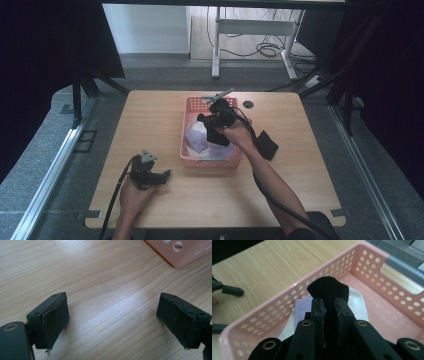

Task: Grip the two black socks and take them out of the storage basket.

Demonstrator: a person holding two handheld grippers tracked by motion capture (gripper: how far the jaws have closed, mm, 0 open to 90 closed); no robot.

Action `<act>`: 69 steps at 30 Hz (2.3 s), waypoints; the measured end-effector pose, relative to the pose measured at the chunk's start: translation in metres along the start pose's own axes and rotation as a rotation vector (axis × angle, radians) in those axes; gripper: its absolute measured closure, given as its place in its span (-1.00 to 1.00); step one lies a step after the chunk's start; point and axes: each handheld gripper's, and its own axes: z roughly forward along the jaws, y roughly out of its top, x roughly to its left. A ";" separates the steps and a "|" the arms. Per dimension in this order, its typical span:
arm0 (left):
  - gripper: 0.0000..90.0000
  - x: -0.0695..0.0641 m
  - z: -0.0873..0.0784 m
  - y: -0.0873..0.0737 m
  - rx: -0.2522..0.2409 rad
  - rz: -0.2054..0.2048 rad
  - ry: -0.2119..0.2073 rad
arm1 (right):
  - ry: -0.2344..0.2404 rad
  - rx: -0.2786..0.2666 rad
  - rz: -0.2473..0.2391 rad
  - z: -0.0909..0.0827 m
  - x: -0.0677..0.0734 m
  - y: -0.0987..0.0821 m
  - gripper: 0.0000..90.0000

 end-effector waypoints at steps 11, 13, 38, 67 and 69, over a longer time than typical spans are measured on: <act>-0.76 -0.001 0.000 0.000 -0.007 -0.006 0.002 | -0.009 -0.077 -0.024 -0.031 0.001 0.015 0.76; -0.76 -0.001 0.000 0.000 -0.007 -0.006 0.002 | -0.012 -0.080 -0.022 -0.033 0.001 0.015 0.77; -0.76 -0.001 0.000 0.000 -0.008 -0.006 0.002 | -0.090 -0.124 0.006 -0.077 -0.022 0.005 0.76; -0.76 -0.001 0.000 0.000 -0.003 -0.005 0.001 | -0.205 -0.098 0.098 -0.118 -0.072 -0.048 0.74; -0.76 -0.001 0.000 0.000 -0.003 -0.005 0.001 | -0.213 -0.097 0.102 -0.119 -0.074 -0.051 0.74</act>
